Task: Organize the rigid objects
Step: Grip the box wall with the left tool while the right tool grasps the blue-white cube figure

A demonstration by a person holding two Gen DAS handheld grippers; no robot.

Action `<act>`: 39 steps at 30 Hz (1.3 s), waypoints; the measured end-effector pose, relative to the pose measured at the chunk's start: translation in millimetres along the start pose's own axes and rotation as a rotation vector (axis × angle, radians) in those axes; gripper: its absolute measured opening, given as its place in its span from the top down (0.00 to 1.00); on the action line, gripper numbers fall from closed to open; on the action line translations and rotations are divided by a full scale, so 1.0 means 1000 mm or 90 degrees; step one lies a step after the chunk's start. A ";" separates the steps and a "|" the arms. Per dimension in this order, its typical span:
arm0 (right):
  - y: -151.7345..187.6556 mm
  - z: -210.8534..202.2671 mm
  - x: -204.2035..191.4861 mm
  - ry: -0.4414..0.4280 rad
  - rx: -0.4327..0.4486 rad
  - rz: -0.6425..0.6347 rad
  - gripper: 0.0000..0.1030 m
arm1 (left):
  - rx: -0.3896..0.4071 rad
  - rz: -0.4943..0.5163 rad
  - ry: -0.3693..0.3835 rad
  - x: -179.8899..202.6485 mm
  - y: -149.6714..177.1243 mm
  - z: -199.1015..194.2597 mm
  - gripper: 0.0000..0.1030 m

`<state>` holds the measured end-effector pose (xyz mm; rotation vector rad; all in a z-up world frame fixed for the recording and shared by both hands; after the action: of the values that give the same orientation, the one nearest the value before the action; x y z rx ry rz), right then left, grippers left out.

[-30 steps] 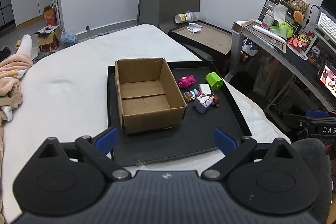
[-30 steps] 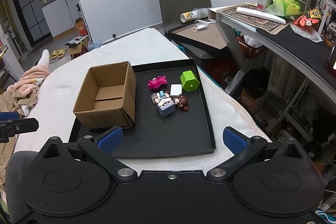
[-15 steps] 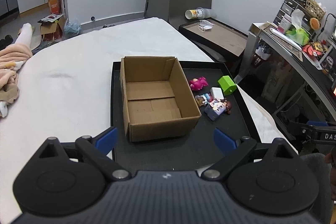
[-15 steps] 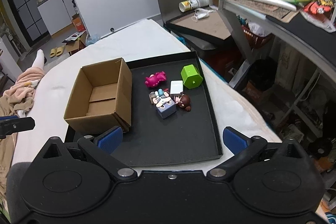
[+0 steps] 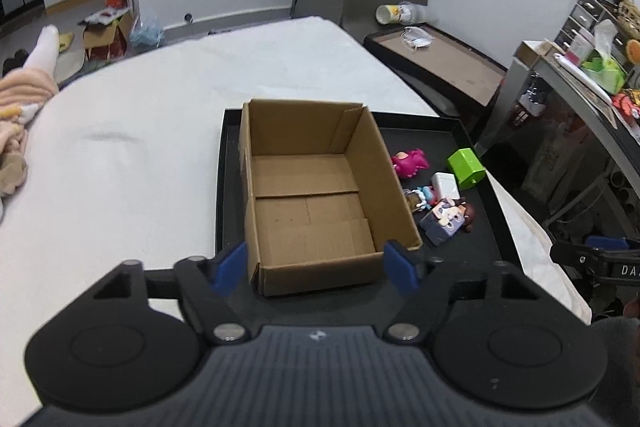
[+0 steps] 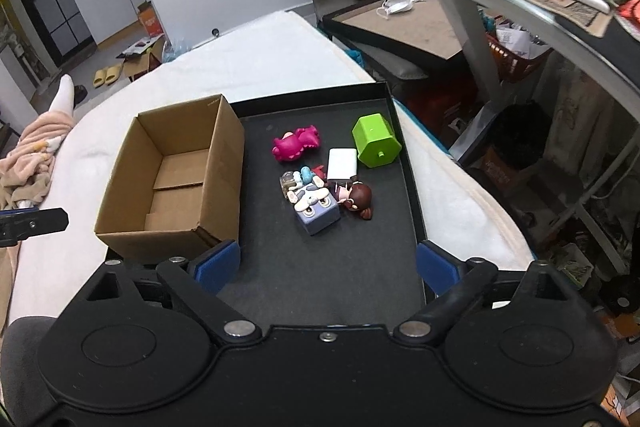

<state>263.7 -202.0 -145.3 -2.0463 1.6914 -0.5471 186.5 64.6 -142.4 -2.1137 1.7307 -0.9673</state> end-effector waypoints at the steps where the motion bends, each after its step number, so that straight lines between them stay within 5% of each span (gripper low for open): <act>1: -0.001 0.003 -0.001 -0.001 -0.004 -0.002 0.11 | -0.002 -0.003 -0.002 -0.002 0.000 0.003 0.34; 18: -0.018 0.086 -0.009 -0.031 -0.081 0.007 0.28 | -0.069 -0.057 -0.055 -0.048 0.005 0.067 0.71; 28: -0.023 0.122 -0.024 -0.036 -0.099 -0.037 0.28 | -0.094 -0.069 -0.065 -0.064 0.012 0.088 0.87; 39: -0.026 0.150 -0.040 -0.033 -0.100 -0.108 0.29 | -0.078 -0.071 -0.047 -0.071 0.014 0.085 0.89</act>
<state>360.7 -147.6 -257.0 -2.3097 1.5854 -0.4203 223.4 108.6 -238.2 -2.3147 1.6921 -0.8179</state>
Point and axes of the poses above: each gripper's, at about its wrist camera, not at the fingertips, and z roughly the way its jaws point, x to its right, y to its underside, the point moved 8 cm from there along z, roughly the way its jaws point, and after that the axes turned 11 degrees about y, right-handed, at the moved point
